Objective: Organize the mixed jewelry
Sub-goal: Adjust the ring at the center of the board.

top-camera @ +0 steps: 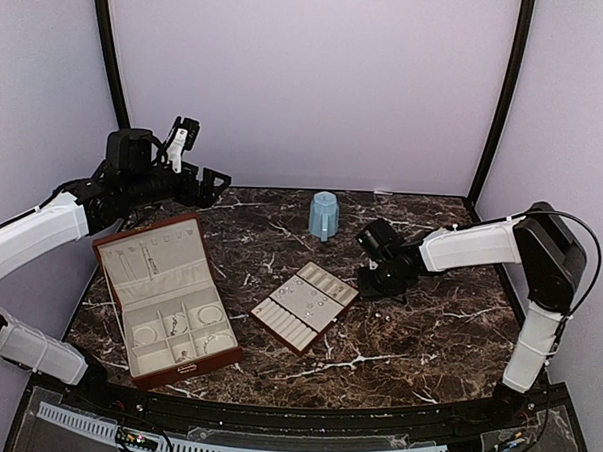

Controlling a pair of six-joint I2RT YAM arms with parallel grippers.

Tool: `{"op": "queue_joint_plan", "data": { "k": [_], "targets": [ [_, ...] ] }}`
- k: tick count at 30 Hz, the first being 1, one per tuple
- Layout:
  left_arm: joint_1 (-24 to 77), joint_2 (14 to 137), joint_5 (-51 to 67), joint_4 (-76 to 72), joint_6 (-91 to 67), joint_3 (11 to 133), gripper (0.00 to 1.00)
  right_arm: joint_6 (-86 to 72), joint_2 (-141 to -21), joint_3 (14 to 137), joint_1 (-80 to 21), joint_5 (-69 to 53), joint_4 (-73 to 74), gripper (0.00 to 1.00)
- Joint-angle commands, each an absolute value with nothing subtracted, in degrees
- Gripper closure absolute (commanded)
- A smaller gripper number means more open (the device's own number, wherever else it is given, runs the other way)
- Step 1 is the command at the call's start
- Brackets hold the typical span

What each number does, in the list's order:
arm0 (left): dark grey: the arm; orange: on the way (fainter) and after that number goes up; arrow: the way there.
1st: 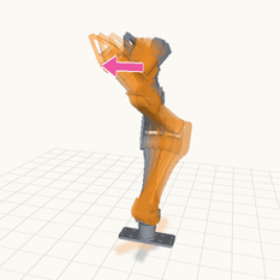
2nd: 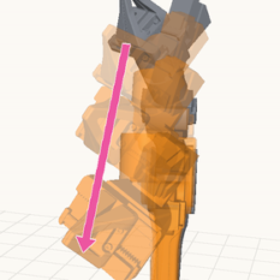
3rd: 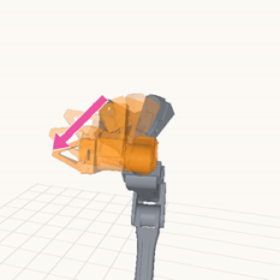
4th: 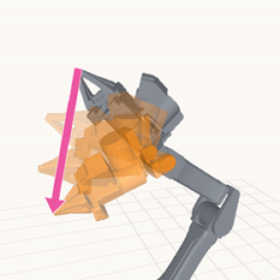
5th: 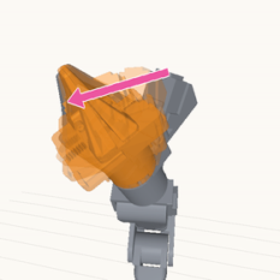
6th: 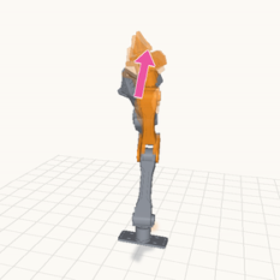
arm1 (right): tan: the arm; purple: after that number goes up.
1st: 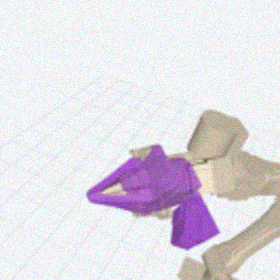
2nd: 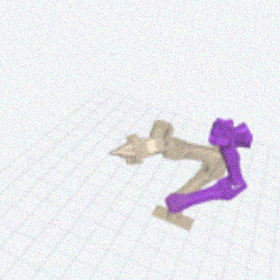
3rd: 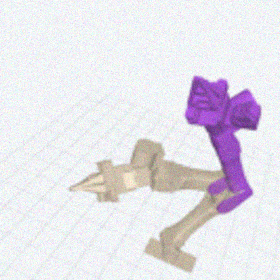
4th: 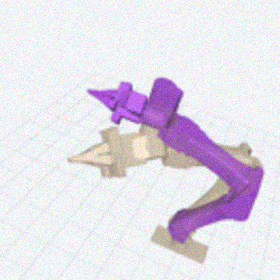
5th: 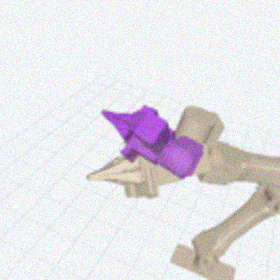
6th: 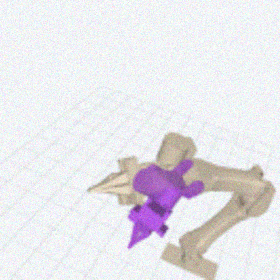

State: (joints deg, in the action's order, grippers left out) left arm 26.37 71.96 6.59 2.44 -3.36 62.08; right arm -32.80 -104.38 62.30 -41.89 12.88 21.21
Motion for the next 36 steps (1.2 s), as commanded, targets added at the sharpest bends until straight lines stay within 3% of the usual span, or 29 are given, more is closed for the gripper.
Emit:
{"op": "queue_joint_plan", "data": {
  "k": [1,21,36],
  "targets": [
    [26.5,70.5,6.5,2.2,-2.5,61.4,0.01,-32.2,-105.8,64.0,-41.4,13.3,20.1,0.71],
    [26.4,70.3,6.4,2.2,-2.4,61.4,0.01,-32.5,-107.4,62.7,-39.9,16.9,22.7,0.83],
    [26.4,70.1,6.1,2.0,-2.4,61.3,0.01,-31.4,-102.1,62.2,-37.6,15.8,23.9,0.83]
  ]
}}
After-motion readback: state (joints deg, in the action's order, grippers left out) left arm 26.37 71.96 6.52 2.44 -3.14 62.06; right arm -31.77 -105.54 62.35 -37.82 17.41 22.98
